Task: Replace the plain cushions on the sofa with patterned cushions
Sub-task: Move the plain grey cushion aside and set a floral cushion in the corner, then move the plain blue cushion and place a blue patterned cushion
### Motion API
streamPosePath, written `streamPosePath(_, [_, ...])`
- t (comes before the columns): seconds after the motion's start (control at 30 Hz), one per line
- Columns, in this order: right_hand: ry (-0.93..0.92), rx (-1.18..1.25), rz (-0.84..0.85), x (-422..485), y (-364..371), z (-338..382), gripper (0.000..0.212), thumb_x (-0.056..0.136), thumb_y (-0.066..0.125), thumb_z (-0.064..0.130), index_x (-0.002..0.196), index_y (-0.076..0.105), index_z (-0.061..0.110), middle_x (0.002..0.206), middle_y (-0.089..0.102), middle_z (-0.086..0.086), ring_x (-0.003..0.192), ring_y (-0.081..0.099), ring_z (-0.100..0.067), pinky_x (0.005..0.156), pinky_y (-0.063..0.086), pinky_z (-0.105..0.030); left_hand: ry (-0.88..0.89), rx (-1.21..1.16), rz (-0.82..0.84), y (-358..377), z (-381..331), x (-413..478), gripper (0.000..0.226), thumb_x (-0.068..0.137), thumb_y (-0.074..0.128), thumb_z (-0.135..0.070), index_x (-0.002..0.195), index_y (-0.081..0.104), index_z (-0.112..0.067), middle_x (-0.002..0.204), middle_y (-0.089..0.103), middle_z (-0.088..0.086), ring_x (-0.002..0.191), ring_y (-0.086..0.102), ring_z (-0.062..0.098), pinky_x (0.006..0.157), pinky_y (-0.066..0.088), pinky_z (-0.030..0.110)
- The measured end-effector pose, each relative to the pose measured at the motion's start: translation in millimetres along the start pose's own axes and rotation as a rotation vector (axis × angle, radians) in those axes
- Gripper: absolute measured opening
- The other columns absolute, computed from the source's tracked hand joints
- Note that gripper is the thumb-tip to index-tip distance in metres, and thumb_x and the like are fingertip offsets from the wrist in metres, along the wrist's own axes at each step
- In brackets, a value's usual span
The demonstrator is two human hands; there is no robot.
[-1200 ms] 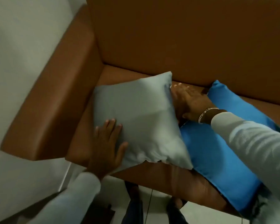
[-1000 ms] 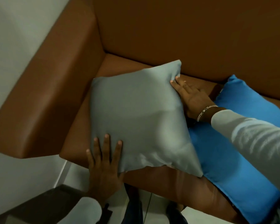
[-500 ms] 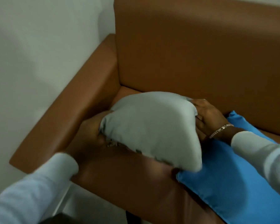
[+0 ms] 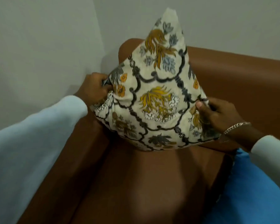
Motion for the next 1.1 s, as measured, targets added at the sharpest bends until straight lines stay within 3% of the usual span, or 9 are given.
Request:
streamPosePath(0.2, [0.079,-0.111,0.071,18,28,-15,0.047,0.093,0.048,0.041,0.063,0.057,0.006,0.061,0.064,-0.012,0.058,0.059,-0.027,0.06,0.047,-0.035,0.081,0.113,-0.013,26,33,14,0.014,0.085,0.061,-0.007,0.081,0.072,0.001,0.072,0.069,0.02,0.068,0.064,0.034,0.068,0.038,0.028])
streamPosePath(0.33, [0.231,-0.236,0.149,21,53,-50,0.046,0.093,0.048,0.041,0.065,0.057,0.006,0.059,0.061,-0.008,0.061,0.059,-0.029,0.053,0.039,-0.028,-0.05,0.179,0.06,80,43,-1,0.024,0.091,0.051,-0.011,0.095,0.071,0.001,0.093,0.071,0.028,0.084,0.064,0.042,0.077,0.051,0.041])
streamPosePath(0.4, [0.268,-0.235,0.092,37,46,-56,0.045,0.091,0.051,0.045,0.067,0.058,0.007,0.06,0.06,-0.008,0.062,0.059,-0.03,0.051,0.036,-0.024,-0.126,0.144,-0.064,83,35,1,0.027,0.091,0.048,-0.01,0.106,0.068,0.001,0.102,0.068,0.03,0.093,0.063,0.045,0.084,0.049,0.044])
streamPosePath(0.53, [0.201,-0.129,-0.046,41,48,-54,0.031,0.083,0.066,0.042,0.101,0.063,0.016,0.096,0.071,-0.006,0.086,0.064,-0.024,0.075,0.051,-0.034,-0.121,-0.024,-0.334,68,26,-25,0.045,0.088,0.037,-0.015,0.123,0.06,0.002,0.119,0.064,0.029,0.112,0.059,0.043,0.101,0.044,0.049])
streamPosePath(0.67, [0.104,-0.047,0.056,-2,64,-57,0.058,0.076,0.073,0.023,0.128,0.046,0.021,0.118,0.065,-0.007,0.102,0.062,-0.025,0.086,0.047,-0.03,-0.132,-0.069,-0.333,91,13,-77,0.062,0.081,0.033,-0.008,0.141,0.036,0.006,0.146,0.04,0.031,0.138,0.035,0.043,0.117,0.025,0.053])
streamPosePath(0.77, [0.202,-0.137,0.2,-78,56,-98,0.062,0.079,0.068,0.021,0.135,0.039,0.02,0.127,0.058,-0.01,0.112,0.057,-0.029,0.094,0.044,-0.033,-0.088,-0.027,-0.25,121,-24,-114,0.072,0.079,0.039,-0.01,0.148,0.022,0.003,0.157,0.016,0.029,0.147,0.01,0.042,0.122,0.009,0.049])
streamPosePath(0.87, [0.319,-0.337,0.262,-182,25,-145,0.061,0.081,0.063,0.031,0.136,0.039,0.019,0.143,0.045,-0.008,0.131,0.042,-0.027,0.104,0.038,-0.043,-0.052,-0.116,-0.086,174,-90,-170,0.067,0.083,0.048,-0.001,0.147,0.028,0.001,0.158,0.018,0.024,0.148,0.012,0.039,0.12,0.015,0.05])
streamPosePath(1.0, [0.279,-0.396,0.149,-251,-23,-178,0.052,0.086,0.057,0.037,0.132,0.047,0.017,0.147,0.041,-0.007,0.137,0.035,-0.024,0.106,0.036,-0.045,0.232,-0.238,0.406,257,-179,-265,0.081,0.082,0.059,-0.009,0.152,0.017,-0.012,0.161,0.014,0.0,0.15,0.014,0.018,0.121,0.002,0.023])
streamPosePath(1.1, [0.339,-0.373,0.14,-300,-53,-210,0.051,0.089,0.056,0.027,0.136,0.044,0.012,0.15,0.036,-0.011,0.138,0.034,-0.027,0.113,0.03,-0.04,0.429,-0.06,0.587,309,-216,-337,0.1,0.066,0.067,-0.042,0.152,0.019,-0.021,0.162,0.013,-0.001,0.149,0.006,0.022,0.12,0.012,0.046])
Point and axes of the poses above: each hand's wrist, its own x-axis towards the middle knuckle, its own y-axis out of the palm, z = x × y, the point moved 6 cm from there along x, towards the middle knuckle
